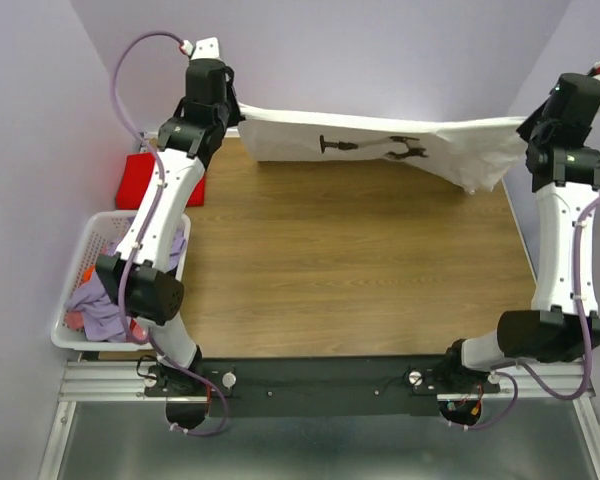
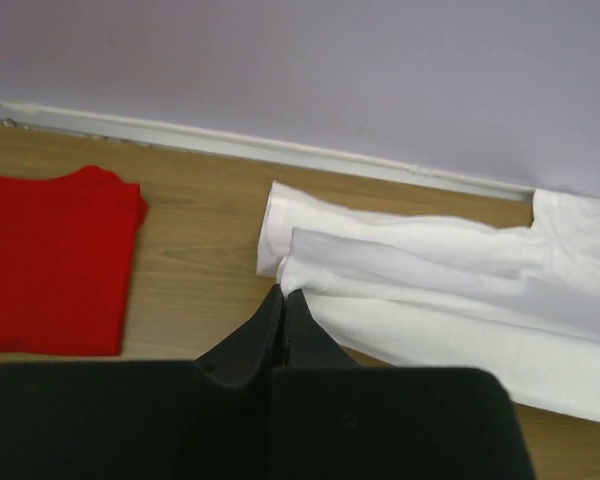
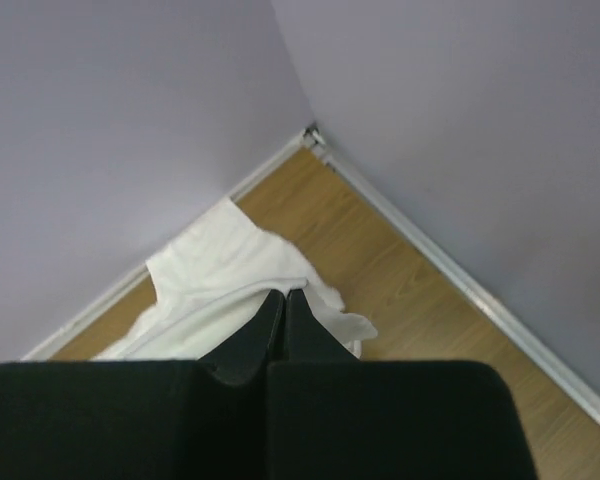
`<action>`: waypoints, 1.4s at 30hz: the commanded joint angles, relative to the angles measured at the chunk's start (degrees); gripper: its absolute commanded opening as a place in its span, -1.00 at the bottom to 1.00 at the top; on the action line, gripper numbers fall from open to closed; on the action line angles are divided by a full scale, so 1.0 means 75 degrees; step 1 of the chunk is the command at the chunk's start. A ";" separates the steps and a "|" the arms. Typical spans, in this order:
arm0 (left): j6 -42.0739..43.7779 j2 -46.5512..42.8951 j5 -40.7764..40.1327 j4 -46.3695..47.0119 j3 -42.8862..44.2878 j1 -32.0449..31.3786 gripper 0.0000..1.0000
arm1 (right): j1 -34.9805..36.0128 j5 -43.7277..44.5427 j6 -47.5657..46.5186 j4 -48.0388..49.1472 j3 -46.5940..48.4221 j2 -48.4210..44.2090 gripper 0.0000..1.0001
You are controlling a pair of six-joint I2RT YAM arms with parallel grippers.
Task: Fold and stack the t-shirts
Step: Flatten the tshirt out
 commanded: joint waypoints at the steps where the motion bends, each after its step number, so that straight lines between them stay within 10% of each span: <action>1: 0.0013 -0.1474 -0.0992 0.0284 -0.0078 0.0078 -1.00 | -0.0049 0.1570 -0.0963 0.0318 0.0833 -0.0926 -0.99; 19: 0.0646 -0.3306 -0.1473 0.0109 0.0062 0.0066 -1.00 | 0.1544 0.2814 -0.4666 0.1431 0.0718 -0.3142 -0.99; 30: 0.0482 0.0547 -0.0045 0.0180 -0.0185 0.0652 -1.00 | 0.1591 0.1725 -0.4761 0.1747 -0.0477 -0.0450 -0.99; 42: 0.0294 0.4933 0.1151 0.0120 0.2077 0.1062 -1.00 | 0.1017 -0.0466 -0.3215 0.2146 -0.0173 0.4204 -0.99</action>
